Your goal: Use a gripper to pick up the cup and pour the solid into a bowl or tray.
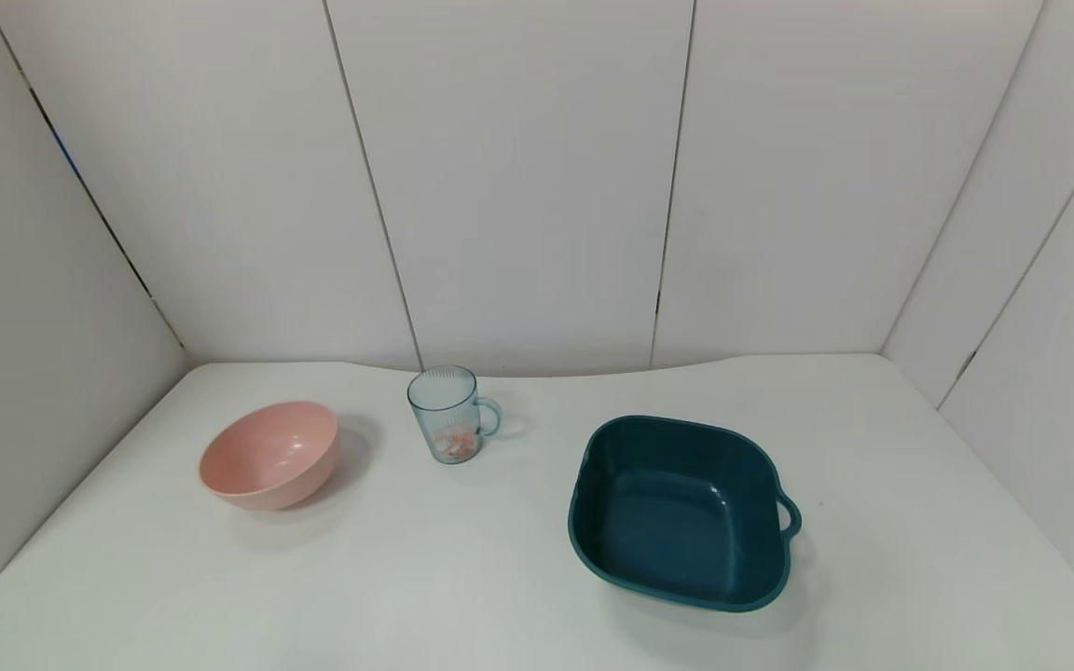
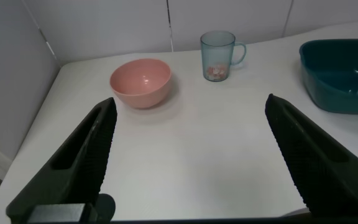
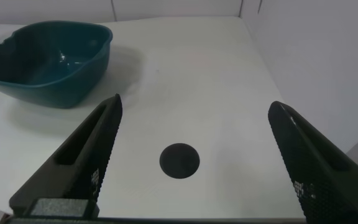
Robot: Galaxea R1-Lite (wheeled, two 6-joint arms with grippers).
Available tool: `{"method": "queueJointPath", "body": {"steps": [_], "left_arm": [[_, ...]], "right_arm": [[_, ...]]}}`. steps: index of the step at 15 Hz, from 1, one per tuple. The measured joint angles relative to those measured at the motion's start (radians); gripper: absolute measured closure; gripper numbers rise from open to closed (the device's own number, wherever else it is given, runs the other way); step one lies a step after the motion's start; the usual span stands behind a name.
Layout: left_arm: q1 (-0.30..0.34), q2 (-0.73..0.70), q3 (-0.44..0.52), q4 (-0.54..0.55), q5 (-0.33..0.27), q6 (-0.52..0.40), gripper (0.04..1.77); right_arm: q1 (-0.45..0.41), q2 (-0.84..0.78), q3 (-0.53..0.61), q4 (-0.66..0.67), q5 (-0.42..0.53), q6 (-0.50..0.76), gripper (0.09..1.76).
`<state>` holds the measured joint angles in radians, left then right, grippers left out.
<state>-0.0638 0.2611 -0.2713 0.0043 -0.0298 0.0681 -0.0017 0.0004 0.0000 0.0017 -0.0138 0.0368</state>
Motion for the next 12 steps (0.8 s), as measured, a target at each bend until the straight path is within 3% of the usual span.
{"method": "queueJointPath", "body": {"steps": [4,7,12], "left_arm": [[-0.081,0.188,-0.086,-0.028,0.001,0.024,0.09],[-0.109,0.368,-0.12,-0.132,-0.011,0.045,0.09],[-0.119,0.7,-0.158,-0.313,-0.11,0.068,0.09]], "right_arm": [[0.0,0.0,0.0,0.0,0.0,0.0,0.14],[0.0,0.0,0.0,0.0,0.0,0.0,0.14],[0.0,0.0,0.0,0.0,0.0,0.0,0.14]]}}
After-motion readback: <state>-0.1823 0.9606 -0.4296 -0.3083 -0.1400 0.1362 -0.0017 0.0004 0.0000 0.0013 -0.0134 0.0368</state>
